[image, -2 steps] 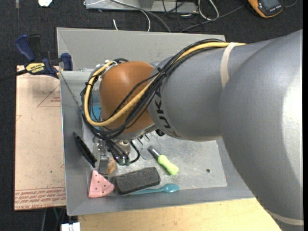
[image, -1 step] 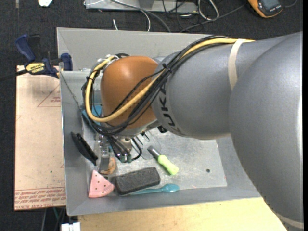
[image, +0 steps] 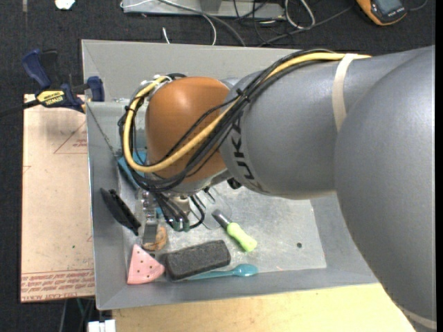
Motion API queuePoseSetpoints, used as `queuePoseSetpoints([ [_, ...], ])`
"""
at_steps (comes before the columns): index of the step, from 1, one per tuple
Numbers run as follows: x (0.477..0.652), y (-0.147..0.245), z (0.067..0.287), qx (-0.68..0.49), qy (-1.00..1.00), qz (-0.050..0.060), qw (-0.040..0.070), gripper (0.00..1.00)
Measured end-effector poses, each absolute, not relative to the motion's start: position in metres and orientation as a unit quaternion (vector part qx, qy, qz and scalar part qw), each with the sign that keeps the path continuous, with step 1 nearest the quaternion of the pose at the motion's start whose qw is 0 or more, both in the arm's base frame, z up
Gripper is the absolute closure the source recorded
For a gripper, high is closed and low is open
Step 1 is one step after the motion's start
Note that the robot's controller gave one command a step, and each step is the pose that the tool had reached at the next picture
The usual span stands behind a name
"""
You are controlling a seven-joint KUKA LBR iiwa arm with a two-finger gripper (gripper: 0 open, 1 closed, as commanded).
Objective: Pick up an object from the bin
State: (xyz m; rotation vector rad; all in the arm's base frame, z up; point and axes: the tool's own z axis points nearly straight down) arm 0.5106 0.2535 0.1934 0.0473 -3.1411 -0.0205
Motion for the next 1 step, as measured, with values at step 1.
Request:
queuePoseSetpoints([
  [1,0.5107,0.2539,0.1925,0.015,-1.0,-0.007,0.0,1.0],
])
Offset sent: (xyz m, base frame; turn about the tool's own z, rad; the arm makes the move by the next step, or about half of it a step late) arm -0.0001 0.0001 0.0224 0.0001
